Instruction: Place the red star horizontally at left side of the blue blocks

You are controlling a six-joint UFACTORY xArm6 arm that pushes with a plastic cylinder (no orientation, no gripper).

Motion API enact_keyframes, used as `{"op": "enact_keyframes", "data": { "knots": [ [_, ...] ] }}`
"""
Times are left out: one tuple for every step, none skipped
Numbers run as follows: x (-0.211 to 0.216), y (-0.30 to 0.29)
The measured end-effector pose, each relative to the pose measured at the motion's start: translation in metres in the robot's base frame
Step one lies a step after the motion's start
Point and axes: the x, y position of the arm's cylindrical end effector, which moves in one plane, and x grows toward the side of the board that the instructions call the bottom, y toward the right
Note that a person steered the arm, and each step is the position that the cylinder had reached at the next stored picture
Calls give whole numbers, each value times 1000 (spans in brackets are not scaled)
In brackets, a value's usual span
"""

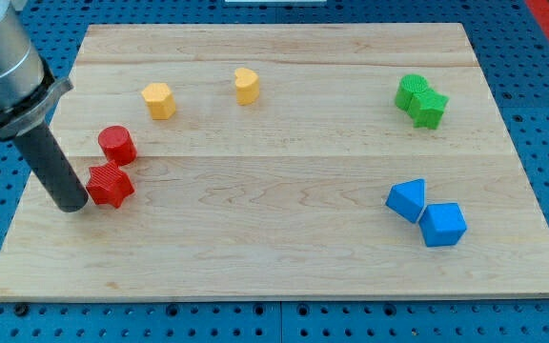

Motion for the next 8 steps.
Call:
{"op": "enact_keyframes", "data": {
  "knots": [
    [-1, -28],
    [-43, -15],
    [-62, -15],
    [-48, 0],
    [-49, 18],
    [-50, 22],
    [-31, 37],
    [-11, 44]
  ]
}}
